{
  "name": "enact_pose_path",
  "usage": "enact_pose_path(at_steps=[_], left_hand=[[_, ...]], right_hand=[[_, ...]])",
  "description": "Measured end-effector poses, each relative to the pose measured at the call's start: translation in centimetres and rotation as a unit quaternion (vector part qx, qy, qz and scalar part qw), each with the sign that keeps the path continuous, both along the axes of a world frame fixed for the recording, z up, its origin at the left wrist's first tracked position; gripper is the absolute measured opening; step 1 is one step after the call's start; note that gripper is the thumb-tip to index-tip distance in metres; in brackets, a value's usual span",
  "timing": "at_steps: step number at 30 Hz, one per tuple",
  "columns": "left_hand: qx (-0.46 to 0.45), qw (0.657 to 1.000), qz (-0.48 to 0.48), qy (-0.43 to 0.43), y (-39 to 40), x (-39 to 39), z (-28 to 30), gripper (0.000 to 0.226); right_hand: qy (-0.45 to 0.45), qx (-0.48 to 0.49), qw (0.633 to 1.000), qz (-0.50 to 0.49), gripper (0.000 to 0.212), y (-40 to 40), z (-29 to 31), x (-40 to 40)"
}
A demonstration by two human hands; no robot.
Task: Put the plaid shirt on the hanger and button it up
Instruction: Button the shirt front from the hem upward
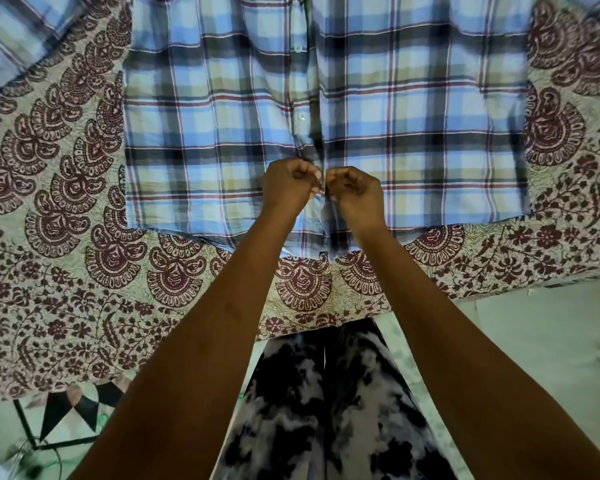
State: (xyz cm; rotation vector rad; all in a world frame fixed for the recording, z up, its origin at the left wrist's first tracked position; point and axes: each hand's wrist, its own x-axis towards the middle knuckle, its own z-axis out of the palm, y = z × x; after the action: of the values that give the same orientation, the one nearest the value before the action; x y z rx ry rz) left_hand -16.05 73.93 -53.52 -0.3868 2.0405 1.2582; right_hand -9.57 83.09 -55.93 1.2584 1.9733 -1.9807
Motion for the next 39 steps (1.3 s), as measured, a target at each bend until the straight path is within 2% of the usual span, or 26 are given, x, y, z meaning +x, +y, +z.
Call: enact_pose_path(at_steps=[3,5,9,11,13,17,22,25,28,35,39], left_hand=[[-0.029,0.999,0.014,0.02,0.2,0.1,-0.4,0.022],[-0.032,0.999,0.028,0.004,0.3,0.3,-0.2,0.022],[0.02,0.992,0.105,-0.065,0.6,0.7,0.5,0.011],[0.025,0.985,0.153,-0.079,0.9,0.6,0.5,0.002],[0.016,0.978,0.183,-0.099,1.3,0.3,0.4,0.003],[0.025,0.972,0.192,-0.135,1.4,0.0,0.3,0.015],[0.006,0.981,0.163,-0.104,1.4,0.2,0.2,0.023],[-0.035,0.988,0.139,-0.054,1.4,0.5,-0.1,0.021],[-0.058,0.99,0.129,-0.017,1.3,0.9,-0.7,0.027],[-0.03,0.993,0.117,0.002,0.9,1.1,-1.3,0.028],[-0.027,0.994,0.106,0.005,0.7,1.1,-1.5,0.022]], right_hand=[[0.017,0.035,0.999,0.01,0.016,-0.3,0.4,-0.4],[0.013,0.094,0.995,0.033,0.005,-0.5,0.5,-0.3],[0.028,0.21,0.974,0.083,0.008,-1.2,0.3,0.1],[0.036,0.248,0.964,0.09,0.007,-1.6,0.3,0.3],[0.038,0.268,0.959,0.081,0.004,-1.9,0.4,0.3],[0.037,0.267,0.962,0.048,0.005,-2.3,0.3,0.3],[0.016,0.24,0.97,0.038,0.009,-2.0,0.6,0.1],[-0.013,0.243,0.968,0.064,0.012,-1.7,0.7,-0.7],[-0.023,0.286,0.952,0.106,0.015,-1.4,1.0,-0.9],[-0.022,0.349,0.911,0.221,0.023,-0.9,1.3,-1.0],[-0.072,0.278,0.942,0.171,0.018,0.0,1.6,-1.8]])
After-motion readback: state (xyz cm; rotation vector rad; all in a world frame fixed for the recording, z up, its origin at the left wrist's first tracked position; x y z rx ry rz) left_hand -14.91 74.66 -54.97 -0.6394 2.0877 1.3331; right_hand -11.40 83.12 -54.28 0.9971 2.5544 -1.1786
